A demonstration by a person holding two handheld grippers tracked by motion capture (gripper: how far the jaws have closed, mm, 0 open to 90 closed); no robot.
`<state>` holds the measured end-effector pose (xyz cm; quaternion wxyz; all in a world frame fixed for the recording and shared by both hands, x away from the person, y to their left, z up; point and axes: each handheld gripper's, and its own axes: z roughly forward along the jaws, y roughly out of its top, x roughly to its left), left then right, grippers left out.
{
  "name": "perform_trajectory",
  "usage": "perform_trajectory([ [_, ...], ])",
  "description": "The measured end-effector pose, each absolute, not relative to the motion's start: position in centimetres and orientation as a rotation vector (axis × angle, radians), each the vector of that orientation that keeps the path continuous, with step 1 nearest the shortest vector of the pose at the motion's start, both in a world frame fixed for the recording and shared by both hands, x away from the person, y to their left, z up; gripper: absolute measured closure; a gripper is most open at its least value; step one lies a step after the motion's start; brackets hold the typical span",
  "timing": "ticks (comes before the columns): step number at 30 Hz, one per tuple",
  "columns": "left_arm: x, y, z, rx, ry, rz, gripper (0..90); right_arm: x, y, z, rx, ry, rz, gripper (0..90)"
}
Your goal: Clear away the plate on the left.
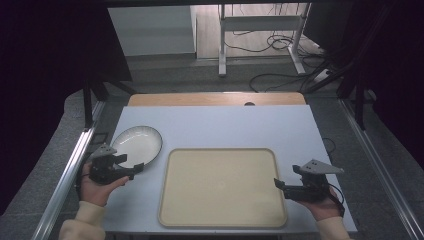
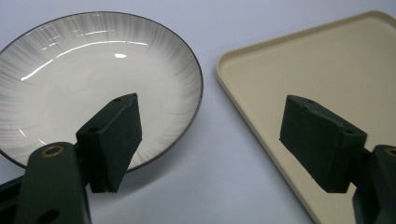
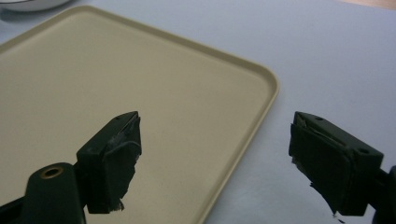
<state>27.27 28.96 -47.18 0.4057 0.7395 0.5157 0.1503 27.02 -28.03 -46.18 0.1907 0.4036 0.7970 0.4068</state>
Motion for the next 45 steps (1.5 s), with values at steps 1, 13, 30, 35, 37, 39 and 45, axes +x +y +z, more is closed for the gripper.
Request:
perform_trajectory([
  [1, 27.5, 29.0, -47.1, 1.862, 1.308, 0.378, 19.9, 27.0, -28.0, -46.2, 1.136, 2.243, 1.141, 17.0],
  [13, 30.7, 30.1, -47.7, 1.863, 1.365, 0.374, 20.1, 27.0, -28.1, -46.2, 1.13, 2.238, 1.139, 17.1],
  [30, 34.0, 32.2, -48.1, 1.843, 1.433, 0.371, 20.3, 27.0, -28.1, -46.5, 1.133, 2.247, 1.117, 17.2],
  [35, 35.1, 33.0, -48.3, 1.843, 1.462, 0.375, 20.9, 27.0, -28.0, -46.4, 1.131, 2.244, 1.119, 17.2],
  [37, 35.4, 33.5, -48.6, 1.842, 1.482, 0.374, 20.9, 27.0, -28.1, -46.4, 1.131, 2.244, 1.117, 17.2],
  [39, 35.5, 33.9, -49.0, 1.84, 1.496, 0.372, 21.2, 27.0, -28.1, -46.4, 1.135, 2.243, 1.117, 17.2],
  [45, 35.9, 34.9, -49.8, 1.83, 1.533, 0.366, 21.8, 27.0, -28.2, -46.5, 1.14, 2.238, 1.112, 17.2],
])
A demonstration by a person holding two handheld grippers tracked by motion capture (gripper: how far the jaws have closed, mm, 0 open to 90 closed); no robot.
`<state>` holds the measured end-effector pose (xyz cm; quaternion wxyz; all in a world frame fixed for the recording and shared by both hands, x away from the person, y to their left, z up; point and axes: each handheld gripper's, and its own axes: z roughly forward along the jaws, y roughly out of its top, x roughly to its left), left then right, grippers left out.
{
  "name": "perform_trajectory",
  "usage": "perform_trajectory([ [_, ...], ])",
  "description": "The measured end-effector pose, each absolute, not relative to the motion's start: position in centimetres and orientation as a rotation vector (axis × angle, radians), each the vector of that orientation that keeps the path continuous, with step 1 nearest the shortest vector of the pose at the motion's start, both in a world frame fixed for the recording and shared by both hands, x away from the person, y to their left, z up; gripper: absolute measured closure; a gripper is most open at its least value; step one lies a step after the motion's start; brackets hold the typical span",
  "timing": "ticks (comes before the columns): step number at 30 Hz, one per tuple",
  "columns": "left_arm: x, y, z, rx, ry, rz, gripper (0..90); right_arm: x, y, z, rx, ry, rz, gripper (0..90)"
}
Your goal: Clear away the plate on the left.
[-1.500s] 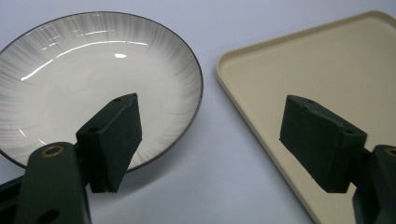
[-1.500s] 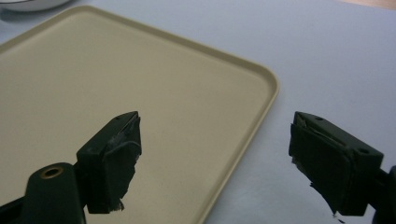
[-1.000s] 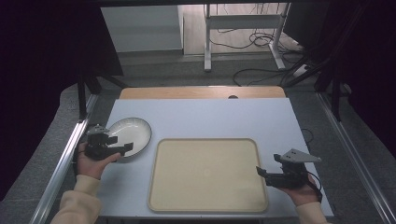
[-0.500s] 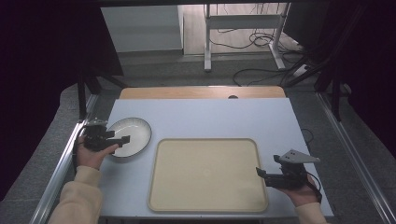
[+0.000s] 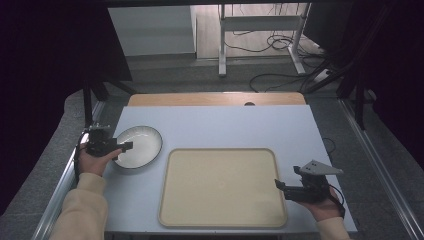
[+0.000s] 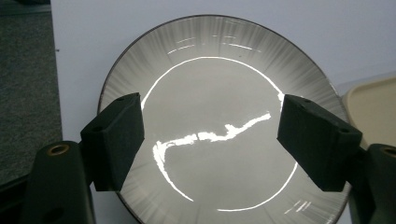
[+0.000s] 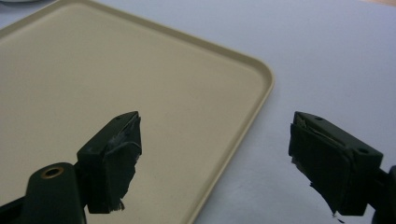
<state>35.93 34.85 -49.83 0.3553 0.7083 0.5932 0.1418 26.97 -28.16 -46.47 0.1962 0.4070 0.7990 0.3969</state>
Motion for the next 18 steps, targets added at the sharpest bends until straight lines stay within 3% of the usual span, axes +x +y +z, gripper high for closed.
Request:
perform_trajectory([
  [18, 36.6, 37.0, -51.4, 1.79, 1.628, 0.333, 22.7, 26.9, -28.4, -46.5, 1.135, 2.234, 1.086, 17.2],
])
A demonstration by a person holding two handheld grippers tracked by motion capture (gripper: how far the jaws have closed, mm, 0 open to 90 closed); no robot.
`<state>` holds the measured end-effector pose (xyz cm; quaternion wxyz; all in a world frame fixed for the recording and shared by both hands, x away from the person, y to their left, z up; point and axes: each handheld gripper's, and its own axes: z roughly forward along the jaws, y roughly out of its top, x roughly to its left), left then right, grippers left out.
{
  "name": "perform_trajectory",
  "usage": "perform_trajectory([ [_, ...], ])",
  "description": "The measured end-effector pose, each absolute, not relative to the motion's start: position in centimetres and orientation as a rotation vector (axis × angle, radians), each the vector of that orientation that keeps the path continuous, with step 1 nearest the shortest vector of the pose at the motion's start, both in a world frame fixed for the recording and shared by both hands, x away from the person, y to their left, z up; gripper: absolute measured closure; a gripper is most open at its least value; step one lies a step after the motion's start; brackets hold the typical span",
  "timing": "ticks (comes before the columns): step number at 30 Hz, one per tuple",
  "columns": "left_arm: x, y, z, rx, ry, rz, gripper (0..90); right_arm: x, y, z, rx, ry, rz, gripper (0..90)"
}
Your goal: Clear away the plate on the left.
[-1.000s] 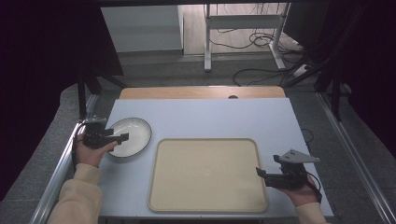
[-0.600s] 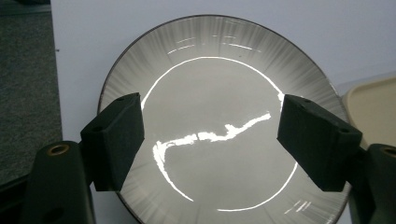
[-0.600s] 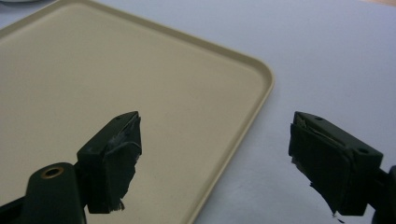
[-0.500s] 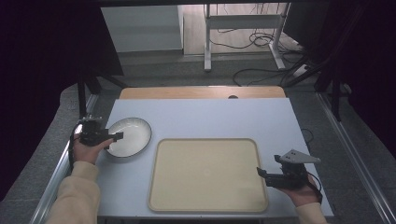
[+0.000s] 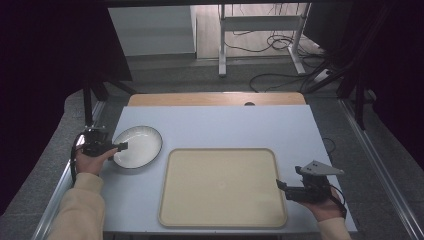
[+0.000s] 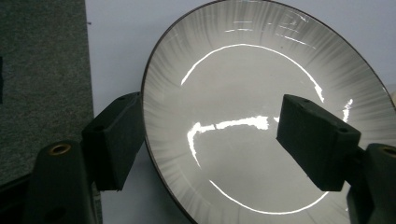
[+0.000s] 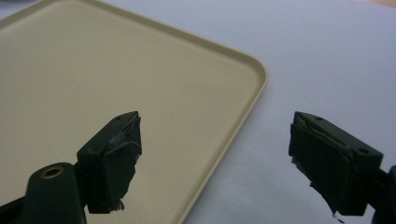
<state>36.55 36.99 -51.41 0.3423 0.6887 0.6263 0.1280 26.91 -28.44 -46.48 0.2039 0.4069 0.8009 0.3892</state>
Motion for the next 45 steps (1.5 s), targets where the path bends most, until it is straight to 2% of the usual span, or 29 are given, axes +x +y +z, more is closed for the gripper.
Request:
perform_trajectory([
  [12, 36.5, 38.2, -52.6, 1.748, 1.683, 0.309, 24.2, 26.9, -28.4, -46.6, 1.134, 2.237, 1.081, 17.2],
  [20, 36.6, 38.8, -53.3, 1.702, 1.683, 0.249, 32.6, 27.0, -28.4, -46.6, 1.138, 2.238, 1.078, 17.2],
  [23, 36.6, 39.0, -53.5, 1.692, 1.652, 0.186, 40.3, 27.0, -28.4, -46.5, 1.135, 2.237, 1.08, 17.2],
  [38, 36.7, 38.9, -54.1, 1.665, 1.677, 0.126, 47.5, 27.0, -28.4, -46.5, 1.126, 2.239, 1.085, 17.2],
  [45, 36.7, 39.0, -54.3, 1.666, 1.696, 0.124, 56.0, 27.0, -28.5, -46.5, 1.126, 2.239, 1.084, 17.2],
])
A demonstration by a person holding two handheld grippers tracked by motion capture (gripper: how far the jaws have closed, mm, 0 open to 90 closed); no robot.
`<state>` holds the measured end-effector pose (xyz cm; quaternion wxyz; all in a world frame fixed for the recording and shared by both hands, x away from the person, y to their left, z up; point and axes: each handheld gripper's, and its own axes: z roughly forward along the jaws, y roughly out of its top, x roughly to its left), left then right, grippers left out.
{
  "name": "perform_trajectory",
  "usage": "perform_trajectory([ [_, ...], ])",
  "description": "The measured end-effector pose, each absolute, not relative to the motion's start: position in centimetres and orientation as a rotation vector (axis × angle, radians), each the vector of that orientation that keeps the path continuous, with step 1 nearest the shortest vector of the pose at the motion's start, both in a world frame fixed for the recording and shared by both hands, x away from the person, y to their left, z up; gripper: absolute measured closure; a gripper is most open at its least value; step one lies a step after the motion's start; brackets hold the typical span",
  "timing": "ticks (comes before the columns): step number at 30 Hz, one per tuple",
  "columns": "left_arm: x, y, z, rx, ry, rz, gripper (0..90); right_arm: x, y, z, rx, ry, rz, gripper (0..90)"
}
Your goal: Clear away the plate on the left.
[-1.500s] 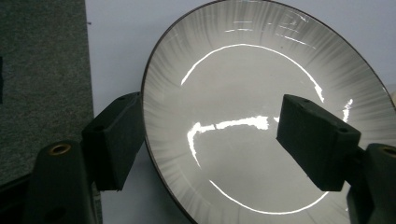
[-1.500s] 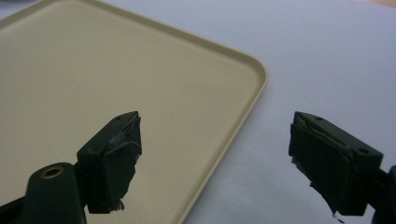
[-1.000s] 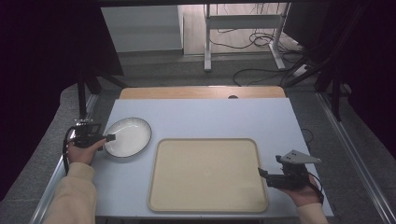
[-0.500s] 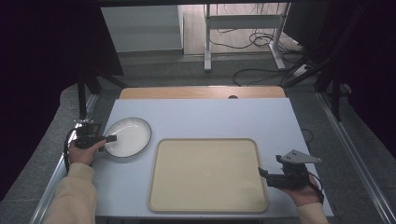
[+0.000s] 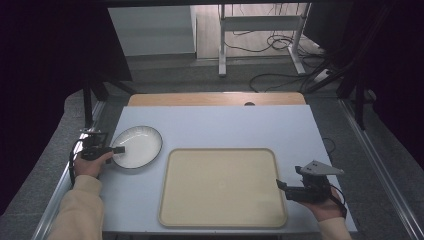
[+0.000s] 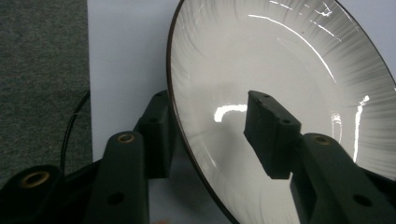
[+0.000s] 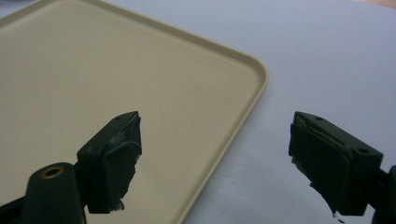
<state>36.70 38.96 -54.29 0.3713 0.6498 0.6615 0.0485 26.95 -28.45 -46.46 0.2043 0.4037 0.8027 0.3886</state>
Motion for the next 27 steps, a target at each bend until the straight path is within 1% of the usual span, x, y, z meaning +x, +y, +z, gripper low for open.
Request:
perform_trajectory([
  [2, 36.7, 39.0, -54.3, 1.662, 1.706, 0.129, 60.0, 26.9, -28.5, -46.5, 1.126, 2.239, 1.083, 17.2],
  [3, 36.7, 39.1, -54.4, 1.66, 1.71, 0.132, 60.0, 27.0, -28.5, -46.5, 1.125, 2.238, 1.083, 17.2],
  [4, 36.6, 39.1, -54.4, 1.668, 1.712, 0.142, 63.4, 27.0, -28.4, -46.5, 1.125, 2.239, 1.083, 17.2],
  [5, 36.6, 39.1, -54.4, 1.667, 1.713, 0.143, 64.8, 27.0, -28.4, -46.5, 1.126, 2.239, 1.083, 17.2],
  [10, 36.6, 39.3, -54.5, 1.657, 1.711, 0.134, 66.3, 27.0, -28.4, -46.4, 1.124, 2.239, 1.082, 17.2],
  [16, 36.5, 39.6, -54.6, 1.621, 1.718, 0.121, 71.3, 27.0, -28.6, -46.4, 1.131, 2.234, 1.083, 17.2],
  [27, 36.2, 40.1, -54.1, 1.572, 1.72, 0.097, 77.8, 26.9, -28.5, -46.4, 1.119, 2.227, 1.083, 17.3],
])
